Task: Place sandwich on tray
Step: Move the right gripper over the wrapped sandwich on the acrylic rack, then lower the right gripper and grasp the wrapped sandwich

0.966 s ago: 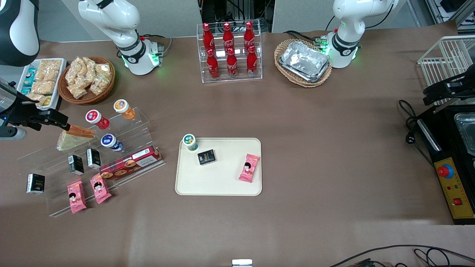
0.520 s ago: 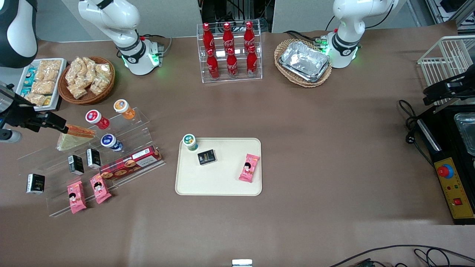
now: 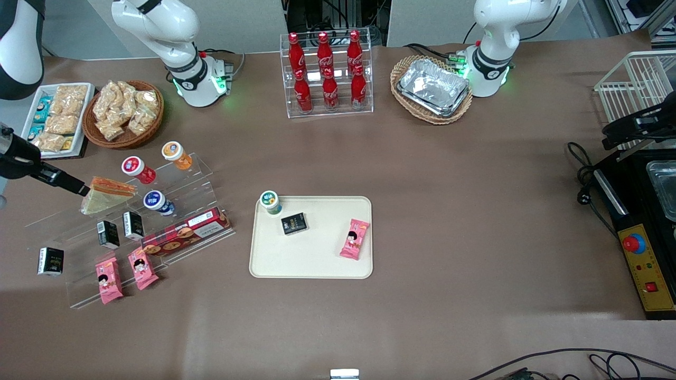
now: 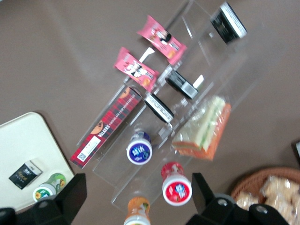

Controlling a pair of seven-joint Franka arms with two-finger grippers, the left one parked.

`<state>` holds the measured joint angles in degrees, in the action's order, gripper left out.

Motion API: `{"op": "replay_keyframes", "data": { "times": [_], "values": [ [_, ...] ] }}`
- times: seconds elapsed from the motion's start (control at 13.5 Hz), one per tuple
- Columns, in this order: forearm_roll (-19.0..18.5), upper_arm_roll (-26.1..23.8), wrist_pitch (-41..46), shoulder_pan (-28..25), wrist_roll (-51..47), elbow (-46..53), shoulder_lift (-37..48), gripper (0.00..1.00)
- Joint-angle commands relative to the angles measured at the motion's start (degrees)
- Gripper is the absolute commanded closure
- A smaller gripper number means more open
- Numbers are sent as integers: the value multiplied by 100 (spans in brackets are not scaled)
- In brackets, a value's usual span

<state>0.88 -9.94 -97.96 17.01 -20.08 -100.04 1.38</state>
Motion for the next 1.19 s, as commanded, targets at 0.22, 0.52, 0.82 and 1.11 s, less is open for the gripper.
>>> {"op": "replay_keyframes", "data": {
  "times": [0.22, 0.52, 0.82, 1.11],
  "values": [
    [53, 115, 673, 21, -2849, 142, 47, 0],
    [114, 247, 594, 170, -3429, 46, 222, 0],
    [97, 265, 313, 197, -3696, -480, 556, 0],
    [97, 256, -178, 285, -4248, -1288, 1030, 0]
  ]
}}
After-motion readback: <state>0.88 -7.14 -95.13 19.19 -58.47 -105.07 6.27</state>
